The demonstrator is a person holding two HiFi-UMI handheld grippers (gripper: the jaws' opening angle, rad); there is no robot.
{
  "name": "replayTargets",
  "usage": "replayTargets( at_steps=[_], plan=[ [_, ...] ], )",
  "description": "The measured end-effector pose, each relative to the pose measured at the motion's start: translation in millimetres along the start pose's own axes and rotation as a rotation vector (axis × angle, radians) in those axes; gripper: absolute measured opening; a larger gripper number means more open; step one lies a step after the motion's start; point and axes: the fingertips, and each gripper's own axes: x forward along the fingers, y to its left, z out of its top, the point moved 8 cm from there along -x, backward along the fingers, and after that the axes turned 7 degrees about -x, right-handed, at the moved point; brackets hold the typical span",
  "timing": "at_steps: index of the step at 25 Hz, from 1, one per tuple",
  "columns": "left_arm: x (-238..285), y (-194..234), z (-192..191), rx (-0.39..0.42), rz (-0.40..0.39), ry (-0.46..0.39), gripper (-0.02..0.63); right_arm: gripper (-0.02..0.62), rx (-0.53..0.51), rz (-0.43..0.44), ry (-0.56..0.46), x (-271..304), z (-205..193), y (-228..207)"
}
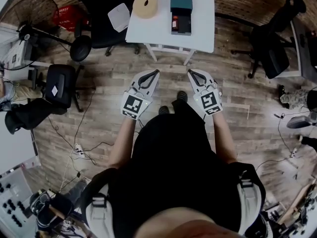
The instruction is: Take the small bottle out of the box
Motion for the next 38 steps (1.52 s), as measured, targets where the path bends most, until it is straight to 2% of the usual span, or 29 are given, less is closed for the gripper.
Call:
replayTargets(
  at_steps=[8, 17, 38],
  plan=[
    [24, 5, 15, -0.014, 0.069, 0.007, 0.02, -0.002, -0.023, 0.08, -0.013, 19, -4, -43],
    [46, 6, 18, -0.026, 0.128, 0.024, 0.02, -0.002, -0.047, 0.142, -0.05, 34, -14, -65],
    [109, 12, 32, -0.041, 0.222, 0.028, 0.02, -0.002, -0.054, 0.209, -0.045, 58, -48, -137]
  ],
)
